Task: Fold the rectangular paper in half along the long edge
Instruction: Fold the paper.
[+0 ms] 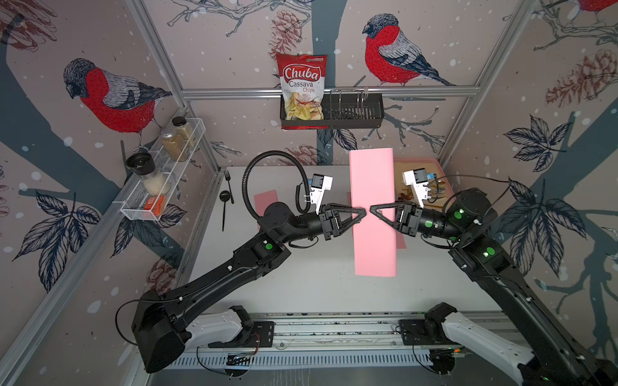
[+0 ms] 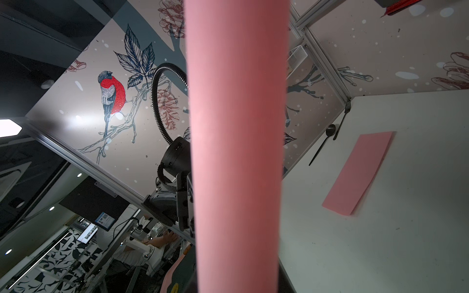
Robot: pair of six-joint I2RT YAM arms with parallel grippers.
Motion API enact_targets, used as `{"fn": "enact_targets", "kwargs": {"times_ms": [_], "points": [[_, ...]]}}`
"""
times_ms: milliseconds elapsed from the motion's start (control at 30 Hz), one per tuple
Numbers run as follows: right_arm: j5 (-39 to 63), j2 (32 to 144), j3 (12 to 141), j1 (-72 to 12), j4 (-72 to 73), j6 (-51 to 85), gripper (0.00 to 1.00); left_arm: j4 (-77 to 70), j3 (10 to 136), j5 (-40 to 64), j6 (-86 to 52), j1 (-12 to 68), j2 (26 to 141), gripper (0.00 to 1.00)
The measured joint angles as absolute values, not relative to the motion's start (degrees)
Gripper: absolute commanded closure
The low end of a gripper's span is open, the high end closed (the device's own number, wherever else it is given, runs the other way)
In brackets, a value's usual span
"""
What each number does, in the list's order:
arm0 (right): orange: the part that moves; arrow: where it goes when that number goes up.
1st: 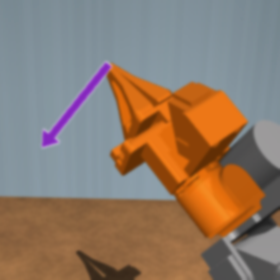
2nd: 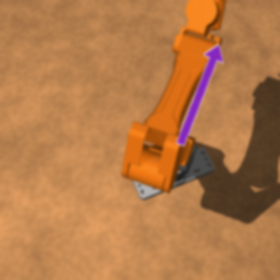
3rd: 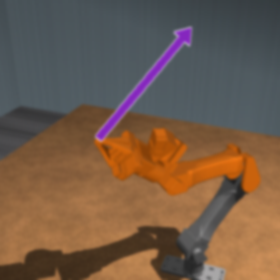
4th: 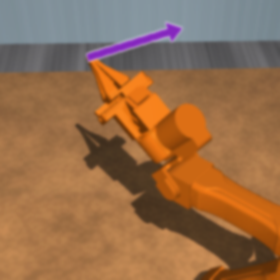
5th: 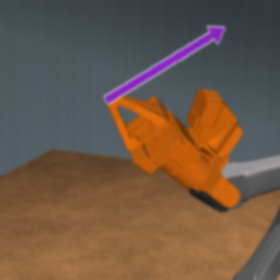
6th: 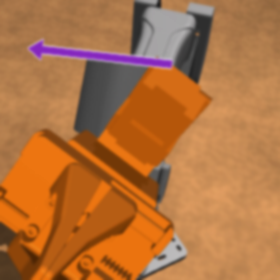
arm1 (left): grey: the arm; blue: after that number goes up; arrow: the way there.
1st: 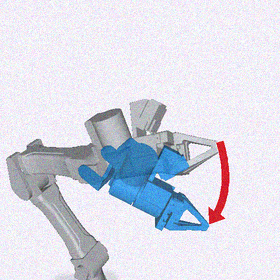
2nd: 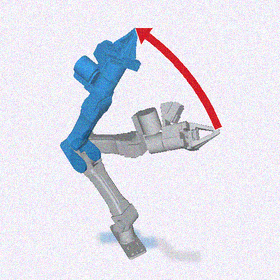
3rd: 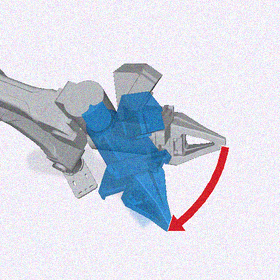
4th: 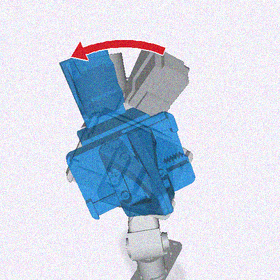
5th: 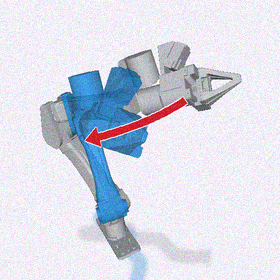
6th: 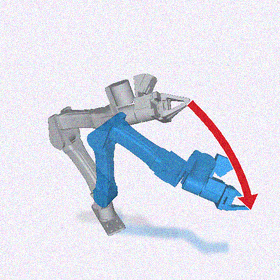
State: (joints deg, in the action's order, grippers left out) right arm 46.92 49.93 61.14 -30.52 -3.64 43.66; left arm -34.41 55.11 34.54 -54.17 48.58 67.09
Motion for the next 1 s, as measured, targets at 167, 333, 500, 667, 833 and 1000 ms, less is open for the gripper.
{"fn": "enact_targets", "kwargs": {"times_ms": [167, 333, 500, 667, 833, 1000], "points": [[46.92, 50.0, 60.77, -30.59, -3.46, 43.68, 0.75, -34.48, 55.11, 34.68, -54.63, 48.75, 67.22, 0.79], [46.92, 50.15, 60.62, -30.72, -3.4, 43.83, 0.75, -35.4, 55.24, 34.96, -55.24, 48.97, 67.61, 0.88], [46.92, 50.19, 60.6, -30.81, -3.09, 43.86, 0.75, -35.66, 55.7, 35.05, -55.29, 49.08, 67.99, 0.98], [46.92, 50.13, 60.51, -30.85, -3.05, 43.88, 0.74, -35.68, 55.83, 35.55, -55.24, 49.17, 68.03, 1.0], [46.92, 49.91, 60.62, -30.83, -3.2, 43.86, 0.67, -35.66, 55.86, 35.59, -55.16, 49.19, 67.99, 1.0], [46.94, 49.71, 61.25, -30.44, -4.01, 43.42, 0.66, -35.64, 55.86, 35.57, -54.87, 49.19, 67.57, 1.0]]}}
